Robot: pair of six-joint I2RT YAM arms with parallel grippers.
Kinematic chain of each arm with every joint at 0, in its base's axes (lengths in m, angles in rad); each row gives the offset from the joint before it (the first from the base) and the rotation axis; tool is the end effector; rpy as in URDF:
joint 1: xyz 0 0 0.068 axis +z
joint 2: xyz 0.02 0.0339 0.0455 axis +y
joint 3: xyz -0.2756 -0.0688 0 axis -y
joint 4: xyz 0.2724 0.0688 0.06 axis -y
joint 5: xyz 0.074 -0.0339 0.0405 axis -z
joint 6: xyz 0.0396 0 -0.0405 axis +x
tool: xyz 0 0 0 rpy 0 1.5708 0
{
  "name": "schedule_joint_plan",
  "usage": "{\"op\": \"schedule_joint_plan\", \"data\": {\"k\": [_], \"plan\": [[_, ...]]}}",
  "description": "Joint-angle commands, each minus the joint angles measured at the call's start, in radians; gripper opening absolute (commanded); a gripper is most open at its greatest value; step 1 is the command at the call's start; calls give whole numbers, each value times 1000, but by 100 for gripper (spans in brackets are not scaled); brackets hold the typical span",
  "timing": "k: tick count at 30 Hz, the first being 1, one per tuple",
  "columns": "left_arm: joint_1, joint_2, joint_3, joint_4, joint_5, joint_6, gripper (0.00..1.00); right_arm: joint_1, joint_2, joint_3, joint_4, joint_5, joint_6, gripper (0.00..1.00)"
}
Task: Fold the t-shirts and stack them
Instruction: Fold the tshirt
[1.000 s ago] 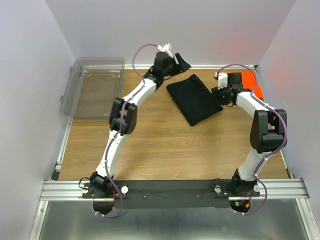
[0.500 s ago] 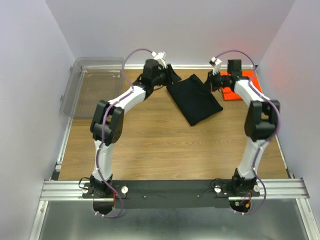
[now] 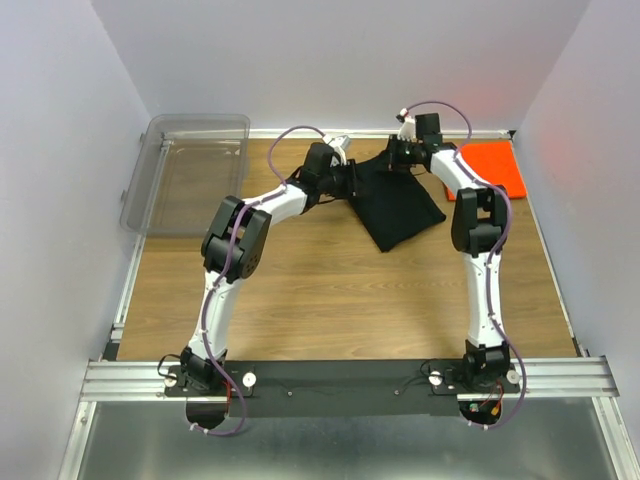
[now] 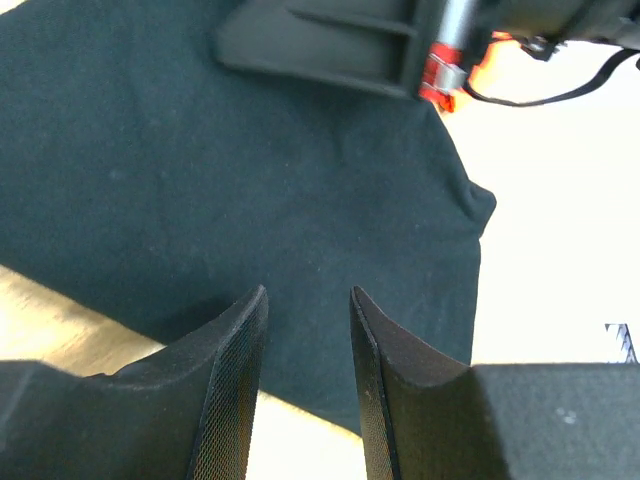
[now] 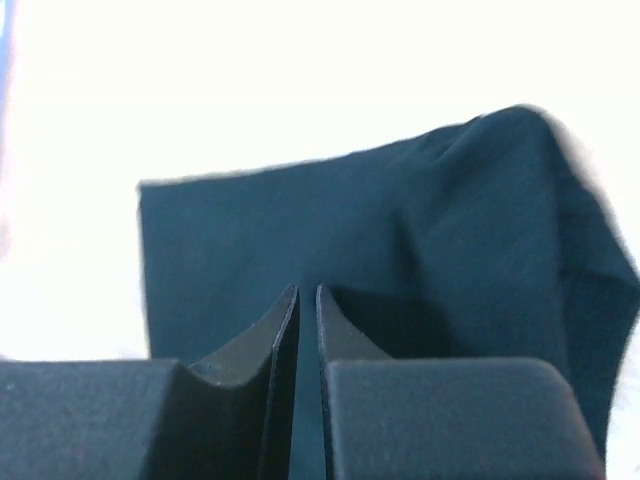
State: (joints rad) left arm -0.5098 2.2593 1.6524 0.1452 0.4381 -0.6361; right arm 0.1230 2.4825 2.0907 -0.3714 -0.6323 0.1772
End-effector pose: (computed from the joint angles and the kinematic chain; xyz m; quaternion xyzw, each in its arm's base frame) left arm 0.4731 -0.2838 0.1713 0.0618 0.8354 -0.4339 0.3317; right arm 0.5818 0.0955 0.1605 -0.0984 0.8770 0.3385 0.3265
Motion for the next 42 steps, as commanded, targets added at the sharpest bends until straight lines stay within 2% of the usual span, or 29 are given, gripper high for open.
{"op": "schedule_joint_plan", "data": {"k": [1, 6, 10, 16, 22, 27, 31, 35, 38, 39, 41, 42], "plan": [[-1, 48, 20, 27, 39, 3, 46, 7, 65, 84, -14, 298, 165, 19], [-3, 57, 23, 30, 42, 3, 46, -2, 130, 163, -17, 474, 220, 19], [-3, 56, 27, 30, 39, 4, 46, -22, 156, 232, -18, 552, 236, 18], [2, 68, 47, 21, 30, 12, 46, -34, 110, 272, -17, 574, 153, 19], [5, 86, 98, 14, 25, 7, 46, -54, 62, 264, -17, 517, 87, 23], [4, 91, 132, 20, 37, -5, 46, -75, 91, 282, -17, 456, 82, 23], [4, 95, 136, 33, 51, -25, 46, -102, 168, 341, -18, 450, 137, 22], [4, 97, 135, 43, 57, -28, 46, -118, 167, 327, -17, 470, 117, 21], [4, 94, 136, 48, 53, -30, 46, -140, 136, 302, -18, 428, 98, 20], [5, 91, 138, 54, 50, -28, 46, -152, 81, 243, -17, 396, 73, 20], [5, 82, 139, 62, 36, -28, 47, -166, -12, 151, -17, 146, -89, 20], [8, 82, 141, 74, 33, -28, 47, -169, -122, 79, -17, -51, -211, 19]]}}
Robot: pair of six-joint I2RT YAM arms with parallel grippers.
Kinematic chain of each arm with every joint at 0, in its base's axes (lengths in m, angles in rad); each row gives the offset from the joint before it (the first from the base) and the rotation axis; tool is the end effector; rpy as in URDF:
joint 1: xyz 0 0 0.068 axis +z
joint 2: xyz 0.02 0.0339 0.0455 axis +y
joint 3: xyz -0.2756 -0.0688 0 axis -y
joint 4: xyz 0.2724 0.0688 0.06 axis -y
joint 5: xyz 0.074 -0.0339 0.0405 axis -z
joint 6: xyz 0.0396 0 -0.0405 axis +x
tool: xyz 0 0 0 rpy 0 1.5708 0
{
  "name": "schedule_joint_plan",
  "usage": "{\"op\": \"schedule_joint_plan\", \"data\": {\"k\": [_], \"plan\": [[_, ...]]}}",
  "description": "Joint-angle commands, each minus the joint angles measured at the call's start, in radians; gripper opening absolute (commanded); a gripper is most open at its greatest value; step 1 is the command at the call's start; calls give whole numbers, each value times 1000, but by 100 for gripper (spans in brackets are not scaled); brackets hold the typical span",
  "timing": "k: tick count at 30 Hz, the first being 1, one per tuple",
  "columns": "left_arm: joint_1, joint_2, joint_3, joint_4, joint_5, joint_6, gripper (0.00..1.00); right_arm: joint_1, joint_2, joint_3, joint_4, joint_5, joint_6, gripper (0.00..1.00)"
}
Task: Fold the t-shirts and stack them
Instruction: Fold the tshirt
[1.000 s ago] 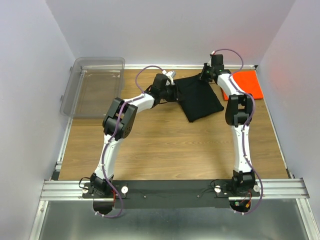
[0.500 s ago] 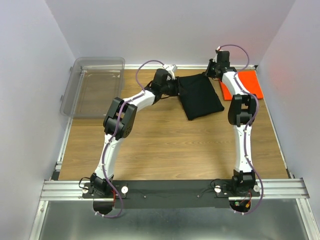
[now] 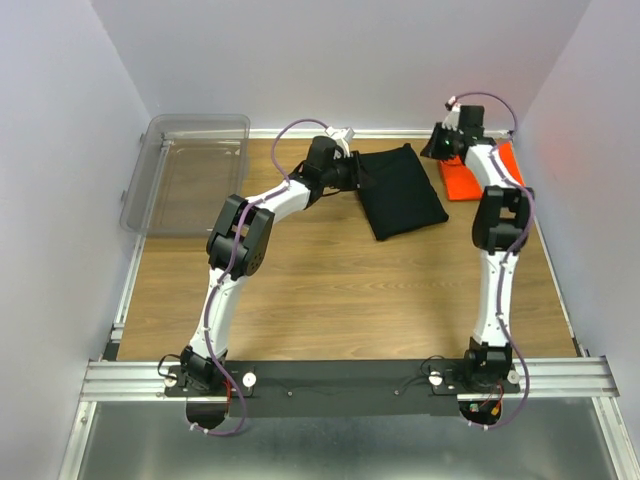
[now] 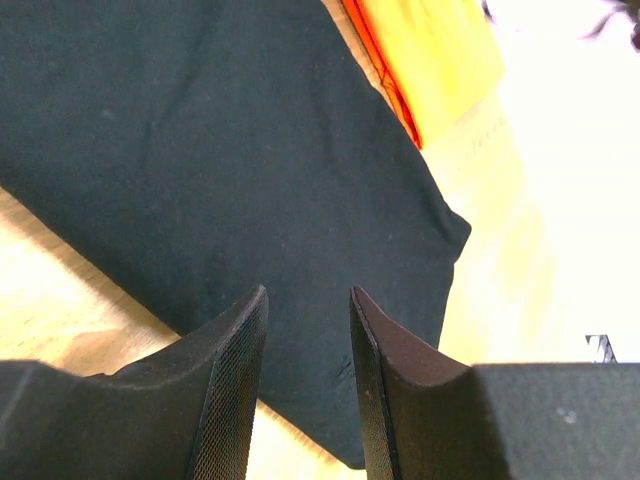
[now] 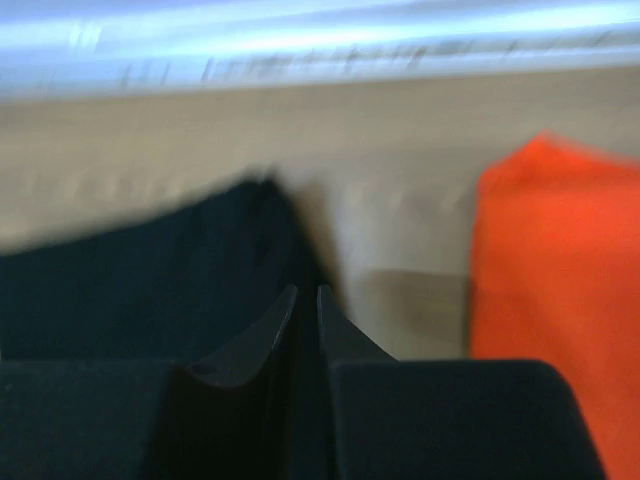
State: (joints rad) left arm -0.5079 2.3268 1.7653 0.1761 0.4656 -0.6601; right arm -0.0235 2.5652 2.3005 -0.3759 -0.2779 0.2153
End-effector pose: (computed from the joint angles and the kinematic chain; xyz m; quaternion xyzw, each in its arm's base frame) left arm 0.4920 -0.2942 0.1786 0.0671 0.8145 -0.4593 0.3479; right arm 0.6196 -0.0037 0.1834 0.0438 0.8863 0.1658 0.4303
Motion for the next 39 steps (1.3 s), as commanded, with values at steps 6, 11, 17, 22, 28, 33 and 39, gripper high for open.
{"op": "schedule_joint_plan", "data": {"k": [6, 11, 17, 22, 28, 33, 39], "plan": [[16, 74, 101, 62, 21, -59, 46, -23, -557, -703, -24, -621, -433, 6], [17, 166, 203, 60, 39, -131, 46, -56, -580, -880, -34, -547, -404, 1], [31, 245, 279, 66, 21, -223, 46, -156, -487, -857, -34, -543, -337, 1], [54, 299, 355, 59, -18, -288, 46, -233, -427, -852, -40, -541, -329, 1], [89, 315, 349, 34, -65, -335, 46, -256, -436, -868, -61, -559, -359, 1], [100, 298, 365, 97, -24, -303, 47, -257, -520, -869, -86, -573, -410, 5], [117, 260, 367, 100, -50, -305, 47, -237, -505, -744, -87, -760, -370, 8]]}}
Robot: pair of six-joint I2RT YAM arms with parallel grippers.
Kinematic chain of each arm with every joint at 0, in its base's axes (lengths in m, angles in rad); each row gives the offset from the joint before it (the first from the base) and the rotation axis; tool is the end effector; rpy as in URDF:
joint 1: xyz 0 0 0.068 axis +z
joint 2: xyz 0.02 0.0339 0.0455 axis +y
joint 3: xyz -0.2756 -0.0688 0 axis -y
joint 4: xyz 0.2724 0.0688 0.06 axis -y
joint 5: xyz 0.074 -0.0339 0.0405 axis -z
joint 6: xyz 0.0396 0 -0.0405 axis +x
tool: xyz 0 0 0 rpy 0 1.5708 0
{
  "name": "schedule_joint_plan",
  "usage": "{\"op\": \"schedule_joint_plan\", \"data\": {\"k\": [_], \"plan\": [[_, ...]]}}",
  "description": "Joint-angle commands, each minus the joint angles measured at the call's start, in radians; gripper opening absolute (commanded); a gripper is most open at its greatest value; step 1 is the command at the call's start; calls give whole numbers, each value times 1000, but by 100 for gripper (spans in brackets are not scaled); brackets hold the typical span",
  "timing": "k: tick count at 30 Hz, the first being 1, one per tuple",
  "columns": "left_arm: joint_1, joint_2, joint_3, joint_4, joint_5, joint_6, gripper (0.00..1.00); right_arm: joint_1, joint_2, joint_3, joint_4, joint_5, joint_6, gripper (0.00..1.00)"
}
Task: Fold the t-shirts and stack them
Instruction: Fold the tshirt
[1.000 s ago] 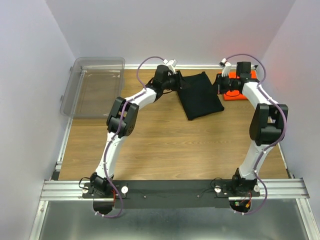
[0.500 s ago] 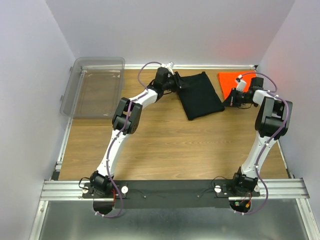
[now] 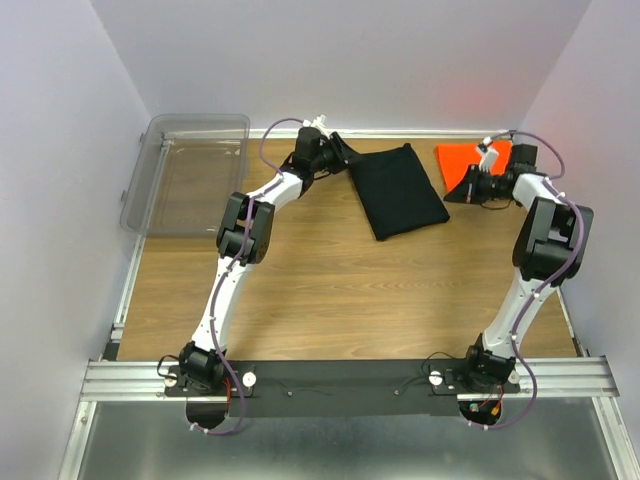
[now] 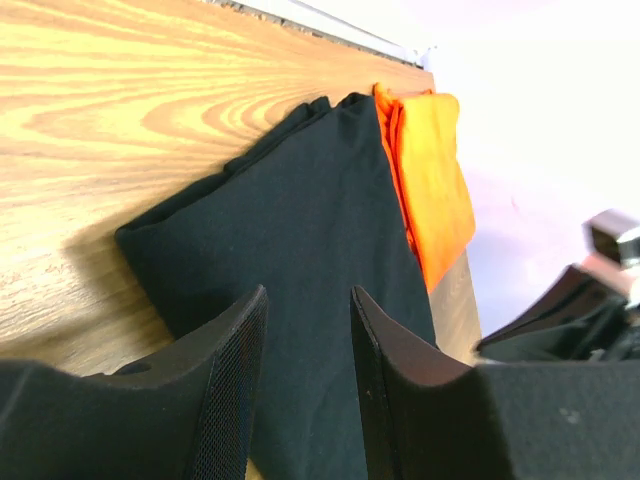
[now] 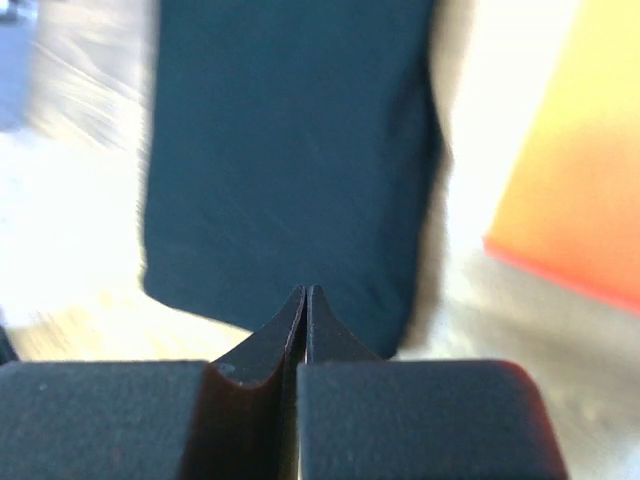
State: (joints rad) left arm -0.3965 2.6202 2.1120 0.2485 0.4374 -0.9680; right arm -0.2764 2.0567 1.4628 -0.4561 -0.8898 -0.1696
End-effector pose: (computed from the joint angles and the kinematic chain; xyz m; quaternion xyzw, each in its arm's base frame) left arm 0.5768 -0.2597 0.1424 -0.0912 0.7797 -0.5087 0.3534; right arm 0.4483 -0.0952 0.1687 -0.0641 0.8769 0.3542 0.3186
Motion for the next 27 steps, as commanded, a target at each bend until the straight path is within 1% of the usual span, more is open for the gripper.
{"op": "schedule_joint_plan", "data": {"k": [1, 2, 3, 4, 5, 6, 7, 9, 10, 11, 12, 13, 14, 16, 19, 21, 22, 24, 27], "plan": [[8, -34, 20, 28, -29, 2, 47, 26, 31, 170, -6, -178, 54, 8], [10, -37, 20, 28, -29, -4, 47, 49, 58, 207, -3, -182, 80, 8], [13, -35, 20, 31, -31, -8, 47, 65, 121, 255, -1, -179, 111, 8], [13, -37, 20, 35, -26, -8, 47, 80, 156, 345, 0, -138, 199, 8], [13, -32, 26, 37, -25, -8, 47, 113, 190, 407, 0, -114, 241, 9], [13, -29, 26, 49, -16, -17, 47, 129, 270, 457, 2, -97, 278, 10], [13, -22, 28, 55, 6, -23, 47, 144, 305, 558, 20, -49, 359, 12], [12, -20, 29, 63, 23, -28, 47, 186, 382, 658, 40, 27, 453, 14], [13, -25, 17, 66, 32, -17, 47, 206, 455, 759, 63, 93, 529, 16], [13, -31, 17, 67, 35, -11, 47, 206, 489, 760, 77, 107, 557, 17], [15, -40, -6, 71, 35, -6, 47, 218, 522, 856, 94, 120, 591, 17], [15, -46, -21, 77, 41, 6, 47, 224, 561, 899, 108, 150, 652, 17], [19, -67, -38, 83, 44, 14, 47, 230, 623, 944, 120, 167, 679, 17], [24, -87, -86, 95, 47, 29, 47, 233, 680, 1051, 134, 201, 749, 17], [31, -137, -151, 107, 55, 69, 47, 233, 720, 1067, 163, 313, 792, 16], [36, -175, -191, 110, 55, 106, 47, 233, 721, 1044, 168, 426, 805, 15], [38, -186, -202, 110, 55, 117, 47, 233, 718, 1044, 169, 427, 805, 15], [38, -213, -227, 110, 60, 150, 47, 232, 711, 1010, 186, 480, 808, 14], [38, -233, -251, 106, 66, 166, 47, 230, 720, 1016, 188, 480, 818, 14]]}}
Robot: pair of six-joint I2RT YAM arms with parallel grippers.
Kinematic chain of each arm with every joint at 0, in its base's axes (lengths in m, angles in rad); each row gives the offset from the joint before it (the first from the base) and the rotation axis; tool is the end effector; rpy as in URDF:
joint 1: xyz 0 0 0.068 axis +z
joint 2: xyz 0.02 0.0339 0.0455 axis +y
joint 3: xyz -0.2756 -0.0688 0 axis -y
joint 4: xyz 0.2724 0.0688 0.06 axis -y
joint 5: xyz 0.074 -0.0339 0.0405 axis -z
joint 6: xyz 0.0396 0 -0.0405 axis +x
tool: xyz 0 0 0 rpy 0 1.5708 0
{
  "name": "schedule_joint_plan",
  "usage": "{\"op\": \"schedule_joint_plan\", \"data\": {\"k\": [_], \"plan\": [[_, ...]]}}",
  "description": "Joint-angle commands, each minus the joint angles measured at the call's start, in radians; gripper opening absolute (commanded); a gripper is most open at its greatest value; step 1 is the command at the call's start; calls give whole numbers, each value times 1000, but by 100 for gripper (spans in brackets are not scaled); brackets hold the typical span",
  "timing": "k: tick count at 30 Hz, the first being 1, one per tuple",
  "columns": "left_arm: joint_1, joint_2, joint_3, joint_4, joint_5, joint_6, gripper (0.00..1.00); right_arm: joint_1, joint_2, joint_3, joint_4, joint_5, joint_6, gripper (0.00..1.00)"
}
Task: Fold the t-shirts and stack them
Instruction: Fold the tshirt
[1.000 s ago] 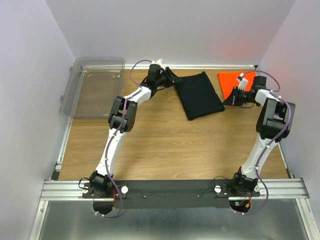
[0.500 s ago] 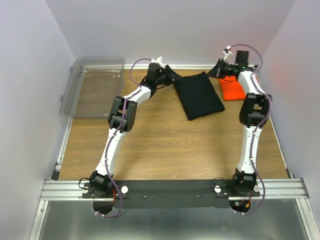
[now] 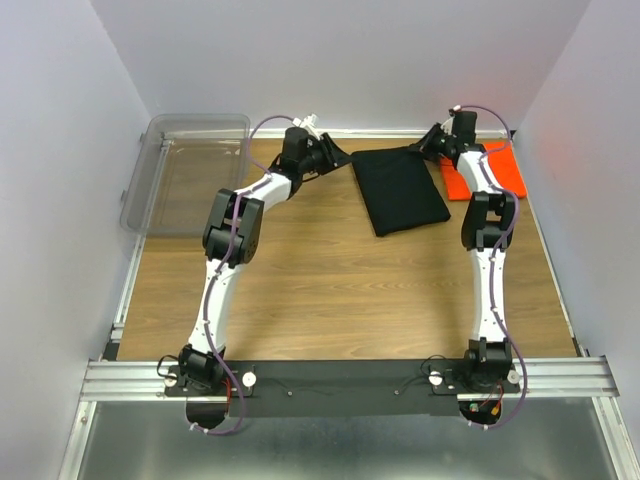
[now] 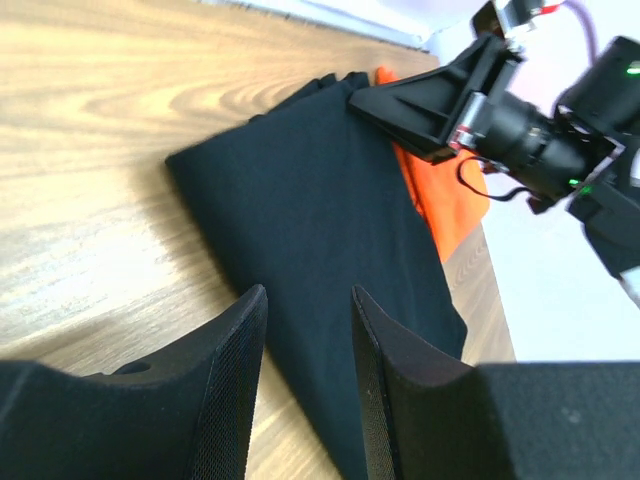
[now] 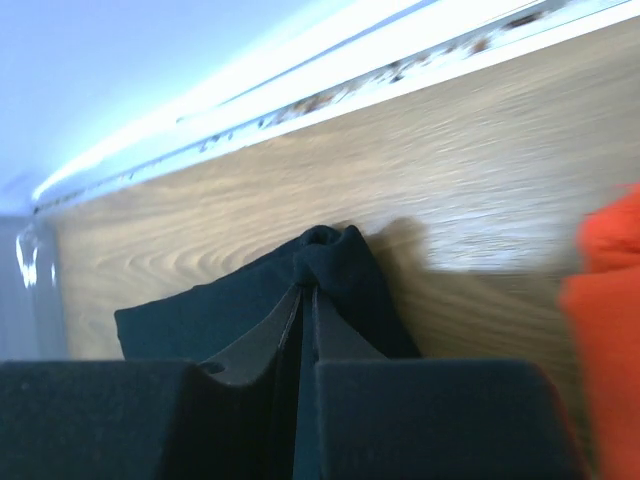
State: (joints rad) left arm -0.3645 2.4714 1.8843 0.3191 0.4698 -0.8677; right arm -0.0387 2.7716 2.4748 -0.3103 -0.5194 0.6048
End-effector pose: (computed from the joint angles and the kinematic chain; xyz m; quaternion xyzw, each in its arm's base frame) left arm 0.5555 -0.2311 0.1548 -0.0559 0.7842 -0.4918 0.3743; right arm 0.6443 -0.0053 0.1290 0.1579 0.8501 0.3436 0.3665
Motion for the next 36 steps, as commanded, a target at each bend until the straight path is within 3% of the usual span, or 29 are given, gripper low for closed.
{"op": "schedule_joint_plan", "data": {"k": [1, 4, 7, 8, 11, 17, 20, 28, 36], "plan": [[6, -85, -24, 34, 36, 71, 47, -7, 5, 6, 43, 104, 50, 14], [6, -72, -19, 29, 43, 67, 47, -9, 2, 16, 45, 76, 50, 14], [4, -51, 2, 29, 49, 53, 47, -16, -39, 19, 53, -143, -46, 17], [2, -46, 13, 26, 50, 53, 47, -17, -87, 10, 57, -319, -150, 19], [-4, -14, 67, 14, 64, 53, 47, -15, -295, -199, 57, -503, -320, 26], [-17, -28, 72, 17, 73, 61, 46, 37, -559, -721, 53, -731, -438, 21], [-24, -35, 59, 25, 72, 58, 45, 72, -601, -874, 53, -790, -445, 19], [-56, 99, 214, 31, 109, -22, 44, 85, -569, -988, 51, -792, -451, 18], [-67, 253, 354, 15, 61, -157, 43, 85, -529, -1018, 28, -625, -413, 15]]}}
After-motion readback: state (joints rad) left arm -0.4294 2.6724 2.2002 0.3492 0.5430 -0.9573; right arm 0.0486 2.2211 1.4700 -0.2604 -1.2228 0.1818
